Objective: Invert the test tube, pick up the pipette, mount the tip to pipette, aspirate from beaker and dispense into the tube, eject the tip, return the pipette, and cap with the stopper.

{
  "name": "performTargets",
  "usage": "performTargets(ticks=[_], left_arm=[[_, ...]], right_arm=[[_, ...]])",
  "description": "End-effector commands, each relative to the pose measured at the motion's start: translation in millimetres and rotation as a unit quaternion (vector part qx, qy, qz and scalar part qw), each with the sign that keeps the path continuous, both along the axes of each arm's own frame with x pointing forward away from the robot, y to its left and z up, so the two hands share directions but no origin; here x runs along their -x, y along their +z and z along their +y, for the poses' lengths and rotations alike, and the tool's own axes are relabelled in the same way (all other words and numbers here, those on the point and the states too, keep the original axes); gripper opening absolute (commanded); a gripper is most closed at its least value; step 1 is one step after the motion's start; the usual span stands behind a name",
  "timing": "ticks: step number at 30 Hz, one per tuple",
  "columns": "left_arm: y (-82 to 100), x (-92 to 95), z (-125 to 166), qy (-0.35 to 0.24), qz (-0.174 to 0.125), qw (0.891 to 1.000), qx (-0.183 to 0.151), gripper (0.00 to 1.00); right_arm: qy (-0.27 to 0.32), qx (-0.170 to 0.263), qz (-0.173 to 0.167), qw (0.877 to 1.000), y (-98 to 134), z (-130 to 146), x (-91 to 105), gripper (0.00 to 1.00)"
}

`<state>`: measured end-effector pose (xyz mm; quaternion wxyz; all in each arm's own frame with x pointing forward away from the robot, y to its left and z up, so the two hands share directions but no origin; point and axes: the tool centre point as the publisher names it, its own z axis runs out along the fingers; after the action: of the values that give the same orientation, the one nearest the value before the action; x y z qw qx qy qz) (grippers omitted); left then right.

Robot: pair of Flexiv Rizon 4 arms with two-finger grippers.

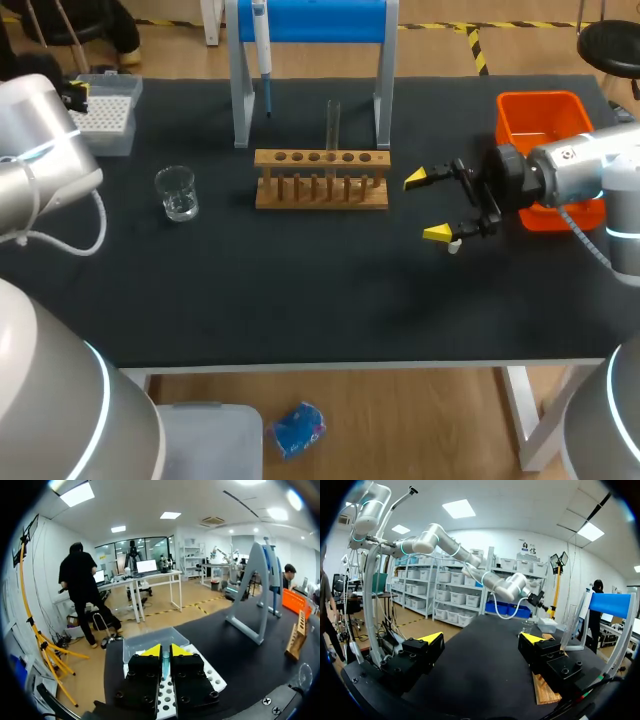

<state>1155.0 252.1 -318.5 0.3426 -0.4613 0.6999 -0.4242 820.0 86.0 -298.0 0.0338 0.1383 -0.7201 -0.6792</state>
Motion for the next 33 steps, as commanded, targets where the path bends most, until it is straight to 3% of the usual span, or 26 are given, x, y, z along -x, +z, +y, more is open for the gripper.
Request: performTargets(ticks=[1,9,16,20,22,25,29,33], left_arm=[[9.2,8.4,-6,0.004,-0.008,1.000,-0.003,0.00],[45.8,24.6,-21,-0.018,-0.013,1.000,-0.011,0.00],[89.5,60.1,-58,-0.083,0.005,0.996,-0.015,0.00],[114.8,94.5,-95,-0.122,0.033,0.992,0.001,0.00],[125.6,111.9,-113,-0.138,0.034,0.990,-0.011,0.00],[135.7,133.3,-135,-0.167,0.036,0.985,-0.018,0.00],[151.5,175.1,-180,-0.212,0.043,0.976,-0.028,0.00],[155.9,213.4,-222,-0.253,0.058,0.965,-0.031,0.00]], right_arm=[[0.000,0.000,0.000,1.000,0,-1,0.4,1.00],[0.000,0.000,0.000,1.000,0,-1,0.4,1.00],[0.000,0.000,0.000,1.000,0,-1,0.4,1.00],[0.000,0.000,0.000,1.000,0,-1,0.4,1.00],[0.000,0.000,0.000,1.000,0,-1,0.4,1.00],[0.000,0.000,0.000,1.000,0,-1,0.4,1.00],[0.000,0.000,0.000,1.000,0,-1,0.4,1.00],[0.000,0.000,0.000,1.000,0,-1,0.4,1.00]])
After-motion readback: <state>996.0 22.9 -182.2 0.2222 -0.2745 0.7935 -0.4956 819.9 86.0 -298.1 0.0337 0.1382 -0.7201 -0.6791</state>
